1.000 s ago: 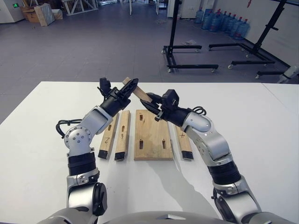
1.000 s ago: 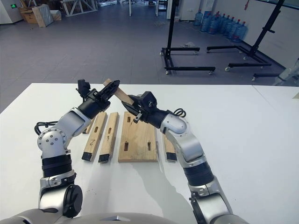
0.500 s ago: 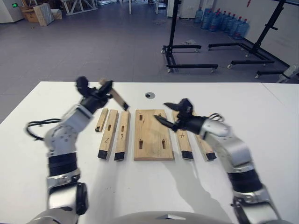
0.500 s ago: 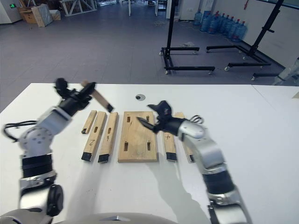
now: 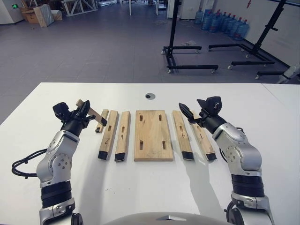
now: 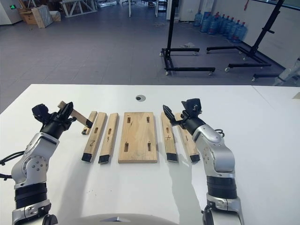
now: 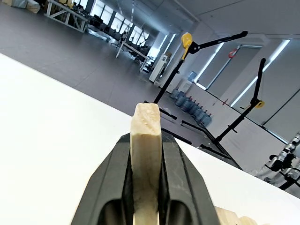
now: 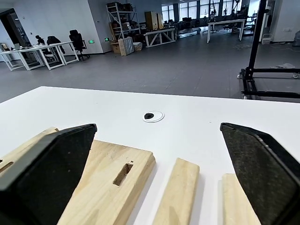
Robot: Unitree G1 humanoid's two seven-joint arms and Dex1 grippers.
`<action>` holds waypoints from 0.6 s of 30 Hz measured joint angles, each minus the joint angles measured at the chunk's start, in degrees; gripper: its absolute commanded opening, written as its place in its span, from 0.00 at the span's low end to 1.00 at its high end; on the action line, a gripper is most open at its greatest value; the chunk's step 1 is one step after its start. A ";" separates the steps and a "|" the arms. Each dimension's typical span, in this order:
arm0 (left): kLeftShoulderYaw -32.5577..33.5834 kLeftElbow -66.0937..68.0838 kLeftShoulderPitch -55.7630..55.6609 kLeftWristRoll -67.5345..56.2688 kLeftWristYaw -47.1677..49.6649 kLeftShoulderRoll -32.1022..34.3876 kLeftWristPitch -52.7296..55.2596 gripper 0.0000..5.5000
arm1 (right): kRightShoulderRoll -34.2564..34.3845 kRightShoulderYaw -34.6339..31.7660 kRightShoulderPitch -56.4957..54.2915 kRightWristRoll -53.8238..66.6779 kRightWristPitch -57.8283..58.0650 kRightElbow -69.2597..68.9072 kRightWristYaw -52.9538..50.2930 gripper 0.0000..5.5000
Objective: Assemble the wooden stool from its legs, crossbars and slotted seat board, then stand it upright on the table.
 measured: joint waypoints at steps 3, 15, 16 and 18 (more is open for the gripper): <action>0.01 1.53 -0.39 0.03 -1.32 -0.21 -0.88 0.07 | 0.55 1.30 -0.08 -0.14 0.00 0.74 -0.38 0.88; -4.34 0.50 0.35 6.12 -1.24 -2.64 -3.76 0.07 | 1.64 3.01 -0.14 -0.19 0.00 1.37 -0.65 0.88; -4.74 0.84 0.35 6.83 -1.25 -2.69 -4.34 0.07 | 1.68 3.04 -0.14 -0.20 0.00 1.39 -0.73 0.88; -5.13 1.70 0.37 8.02 -1.30 -2.80 -5.13 0.07 | 1.69 3.06 -0.14 -0.21 0.00 1.42 -0.94 0.88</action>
